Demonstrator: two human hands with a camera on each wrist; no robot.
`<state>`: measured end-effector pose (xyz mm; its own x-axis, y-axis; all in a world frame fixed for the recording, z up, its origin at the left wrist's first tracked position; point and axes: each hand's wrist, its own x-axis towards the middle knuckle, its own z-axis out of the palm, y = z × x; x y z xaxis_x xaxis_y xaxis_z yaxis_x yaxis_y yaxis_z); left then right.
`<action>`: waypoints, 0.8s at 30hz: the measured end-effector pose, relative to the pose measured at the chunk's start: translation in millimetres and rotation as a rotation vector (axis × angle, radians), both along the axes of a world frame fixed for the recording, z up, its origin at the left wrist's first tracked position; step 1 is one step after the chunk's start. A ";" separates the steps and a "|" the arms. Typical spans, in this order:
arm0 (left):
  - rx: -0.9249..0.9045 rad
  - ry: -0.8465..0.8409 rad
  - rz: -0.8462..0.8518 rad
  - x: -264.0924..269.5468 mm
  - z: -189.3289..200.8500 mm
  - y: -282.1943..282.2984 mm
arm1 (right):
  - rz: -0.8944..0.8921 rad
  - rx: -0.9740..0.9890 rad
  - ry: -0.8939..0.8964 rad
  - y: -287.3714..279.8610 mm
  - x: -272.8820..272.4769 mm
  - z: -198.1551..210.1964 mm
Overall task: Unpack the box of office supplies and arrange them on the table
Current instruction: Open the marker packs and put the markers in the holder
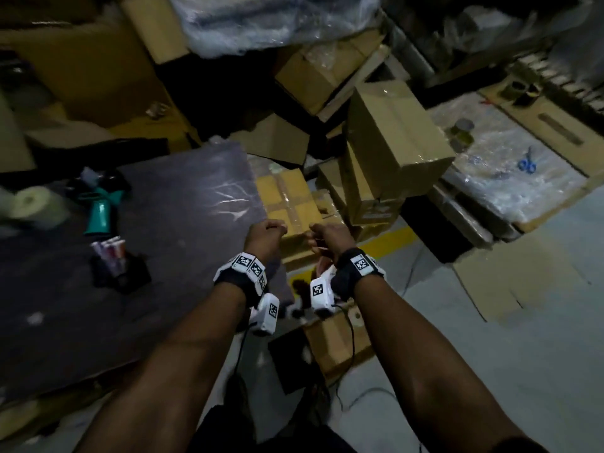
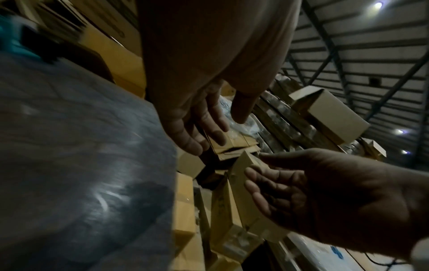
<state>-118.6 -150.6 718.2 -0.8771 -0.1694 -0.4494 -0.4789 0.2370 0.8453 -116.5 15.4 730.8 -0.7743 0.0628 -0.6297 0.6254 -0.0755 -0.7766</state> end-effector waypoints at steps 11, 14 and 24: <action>-0.284 0.354 0.251 81.9 12.2 -279.1 | 0.519 0.150 0.097 -264.7 4.3 -5.7; -0.418 0.262 0.367 91.3 2.9 -350.5 | 0.682 0.280 0.201 -336.1 8.3 -15.3; 0.262 -0.215 0.262 68.2 -22.7 -411.2 | 0.726 0.667 0.262 -413.5 10.8 -41.3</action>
<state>-50.3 -561.8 695.5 -0.7015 -0.2295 -0.6747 -0.6662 -0.1254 0.7352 -105.7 -398.2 689.5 -0.8734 -0.2011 -0.4436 0.1522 0.7525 -0.6408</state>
